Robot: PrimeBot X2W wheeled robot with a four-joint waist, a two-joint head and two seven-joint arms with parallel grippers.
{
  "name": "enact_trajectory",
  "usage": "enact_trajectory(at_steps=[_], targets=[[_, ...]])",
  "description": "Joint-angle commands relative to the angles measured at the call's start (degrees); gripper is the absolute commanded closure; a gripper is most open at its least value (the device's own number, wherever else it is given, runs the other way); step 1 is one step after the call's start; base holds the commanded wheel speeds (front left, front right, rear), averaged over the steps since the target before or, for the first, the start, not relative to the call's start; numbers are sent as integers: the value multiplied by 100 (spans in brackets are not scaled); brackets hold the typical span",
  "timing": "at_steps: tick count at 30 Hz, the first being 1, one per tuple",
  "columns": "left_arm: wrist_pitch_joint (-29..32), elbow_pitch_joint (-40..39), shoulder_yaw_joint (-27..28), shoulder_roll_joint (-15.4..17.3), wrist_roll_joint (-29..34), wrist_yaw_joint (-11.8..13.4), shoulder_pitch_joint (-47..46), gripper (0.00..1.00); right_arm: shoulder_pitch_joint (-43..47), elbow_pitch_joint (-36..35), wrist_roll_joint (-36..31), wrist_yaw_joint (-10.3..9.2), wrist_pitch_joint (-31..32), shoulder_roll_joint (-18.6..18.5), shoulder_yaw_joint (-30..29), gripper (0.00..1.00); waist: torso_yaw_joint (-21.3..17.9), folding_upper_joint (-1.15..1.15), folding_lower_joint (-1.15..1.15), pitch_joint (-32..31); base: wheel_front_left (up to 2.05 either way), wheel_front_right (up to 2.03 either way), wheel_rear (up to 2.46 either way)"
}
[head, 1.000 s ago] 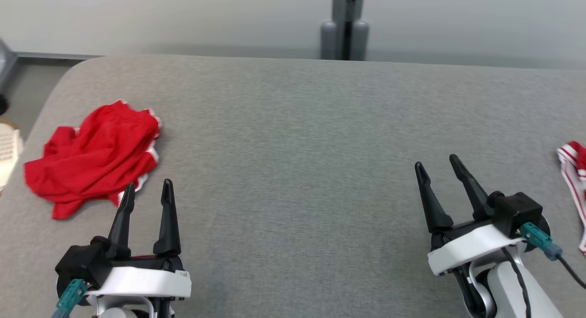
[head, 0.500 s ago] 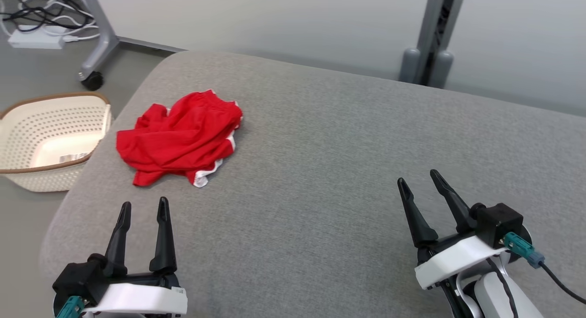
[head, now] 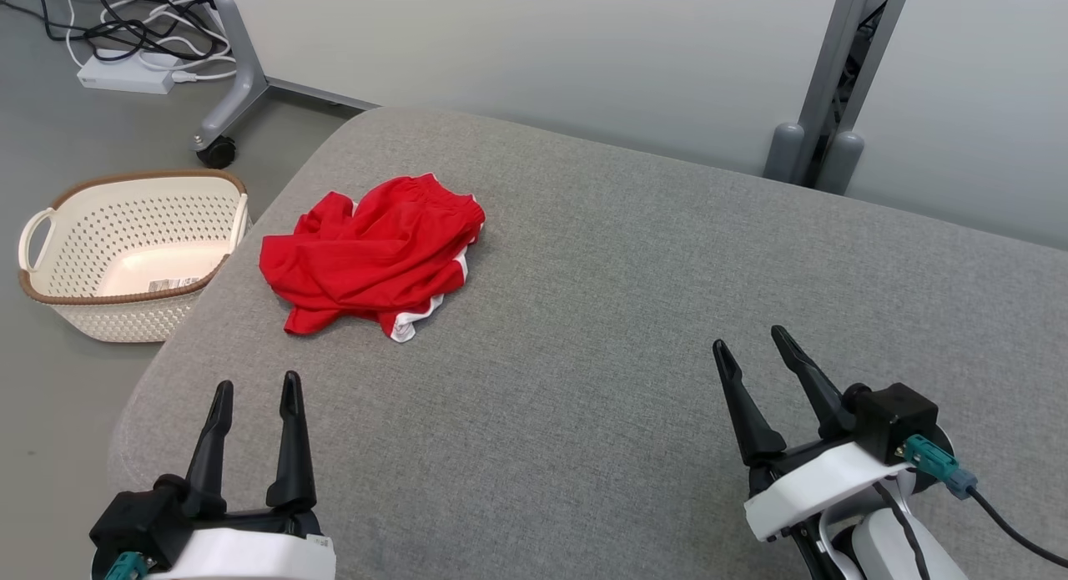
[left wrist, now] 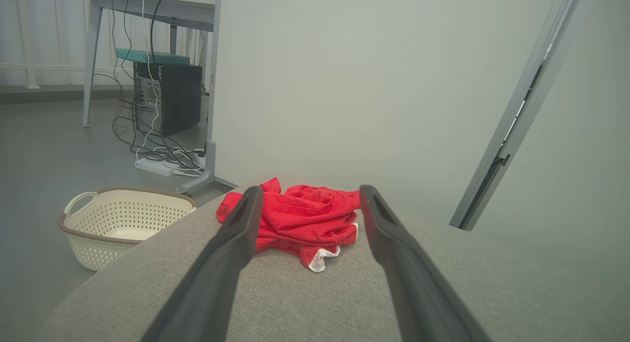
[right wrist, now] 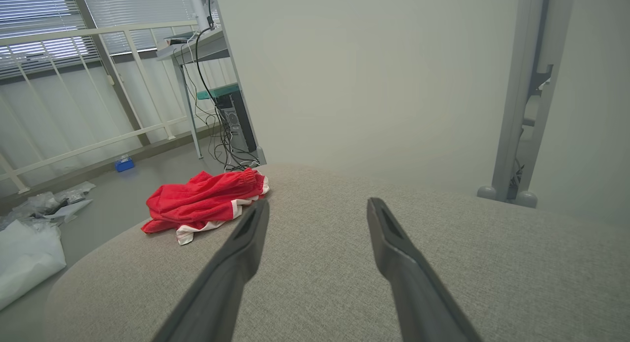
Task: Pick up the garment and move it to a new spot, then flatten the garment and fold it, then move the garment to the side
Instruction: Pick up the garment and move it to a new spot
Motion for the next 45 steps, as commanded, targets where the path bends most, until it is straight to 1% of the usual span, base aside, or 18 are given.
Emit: enact_trajectory(at_steps=[1, 7, 12, 16, 18, 20, 21, 22, 23, 24, 27, 28, 29, 33, 36, 41, 45], targets=[[-4, -11, 20, 19, 9, -1, 75, 0, 82, -2, 18, 1, -3, -15, 10, 0, -8, 0, 0, -8, 0, 0, 0], [-4, -39, 47, 19, -7, 29, 58, 0, 83, 27, -18, 1, -3, -12, -1, 0, -59, 0, 0, -1, 0, 0, 0], [-4, -19, 126, 19, -233, 18, -88, 0, -53, -54, -54, 1, -3, -102, -9, 0, -145, 0, 0, 212, 0, 0, 0], [-4, 91, 195, 18, -193, -108, -458, 0, -257, -218, -149, 1, 55, -302, -93, 0, -195, 0, 0, 596, 0, 0, 0], [-4, 314, 212, 18, -142, -174, -684, 0, -351, -372, -211, 1, 169, -394, -147, 0, -223, 0, 0, 801, 0, 0, 0], [-5, 643, 139, 118, 4, -300, -1066, 0, -462, -579, -258, 1, 295, -528, -179, 0, -257, 0, 0, 1026, 0, 0, 0], [-5, 643, 139, 118, 4, -300, -1066, 0, -462, -579, -258, 1, 295, -528, -179, 0, -257, 0, 0, 1026, 0, 0, 0], [105, 1073, 67, 271, 30, -399, -1472, 0, -550, -820, -302, 1, 444, -658, -184, 0, -305, 0, 0, 1256, 0, 0, 0], [105, 1073, 67, 271, 30, -399, -1472, 0, -550, -820, -302, 1, 444, -658, -184, 0, -305, 0, 0, 1256, 0, 0, 0], [402, 1397, -22, 487, 17, -481, -1951, 0, -641, -1086, -342, 1, 591, -768, -174, 0, -362, 0, 0, 1486, 0, 0, 0], [975, 1732, -145, 869, -162, -595, -2658, 0, -744, -1460, -387, 1, 786, -927, -175, 0, -459, 0, 0, 1796, 0, 0, 0], [975, 1732, -145, 869, -162, -595, -2658, 0, -744, -1460, -387, 1, 786, -927, -175, 0, -459, 0, 0, 1796, 0, 0, 0], [1171, 1809, -177, 1010, -241, -610, -2870, 0, -772, -1580, -396, 1, 860, -985, -152, 0, -502, 0, 0, 1906, 0, 0, 0], [1844, 2052, -422, 1374, -550, -652, -3589, 0, -831, -1917, -399, 1, 1036, -1152, -157, 0, -608, 0, 0, 2245, 0, 0, 0], [2281, 2210, -664, 1656, -842, -648, -4046, 0, -855, -2081, -384, 1, 1107, -1198, -183, 0, -695, 0, 0, 2451, 0, 0, 0], [3083, 2504, -1069, 1955, -1243, -651, -4529, 0, -861, -2210, -379, 1, 1140, -1197, -200, 0, -829, 0, 0, 2686, 0, 0, 0], [3405, 2729, -1180, 2048, -1362, -652, -4798, 0, -883, -2261, -392, 1, 1123, -1192, -209, 0, -936, 0, 0, 2805, 0, 0, 0]])
